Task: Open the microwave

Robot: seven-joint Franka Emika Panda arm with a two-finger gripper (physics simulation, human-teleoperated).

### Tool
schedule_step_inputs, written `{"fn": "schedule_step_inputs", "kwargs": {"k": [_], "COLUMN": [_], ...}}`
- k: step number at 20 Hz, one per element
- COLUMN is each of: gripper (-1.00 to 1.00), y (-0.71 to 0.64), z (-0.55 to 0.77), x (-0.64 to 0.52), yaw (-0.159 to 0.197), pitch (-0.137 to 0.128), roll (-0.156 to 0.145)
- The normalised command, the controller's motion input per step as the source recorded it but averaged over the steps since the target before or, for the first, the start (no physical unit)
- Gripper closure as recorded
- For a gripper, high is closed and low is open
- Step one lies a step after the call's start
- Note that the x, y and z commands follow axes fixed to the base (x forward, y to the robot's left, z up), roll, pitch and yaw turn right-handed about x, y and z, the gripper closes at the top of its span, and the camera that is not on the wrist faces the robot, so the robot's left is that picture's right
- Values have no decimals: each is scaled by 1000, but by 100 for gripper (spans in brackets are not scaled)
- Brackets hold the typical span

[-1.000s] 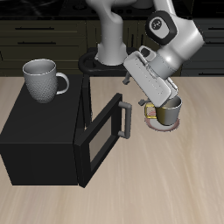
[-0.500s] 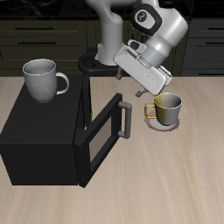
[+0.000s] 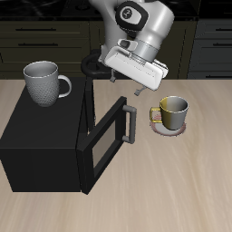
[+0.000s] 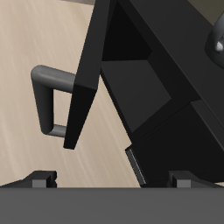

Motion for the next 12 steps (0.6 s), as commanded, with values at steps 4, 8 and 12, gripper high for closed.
{"fn": "schedule_step_inputs", "kwargs": {"k": [4,8,12], "gripper": [-100,-100,-100], "y": [-132,39,97], "z": [-189,34,-29], "x": [307,-4,50], "yaw": [109,73,95], "pitch": [187,-12,50], "roll": [109,7,97]}}
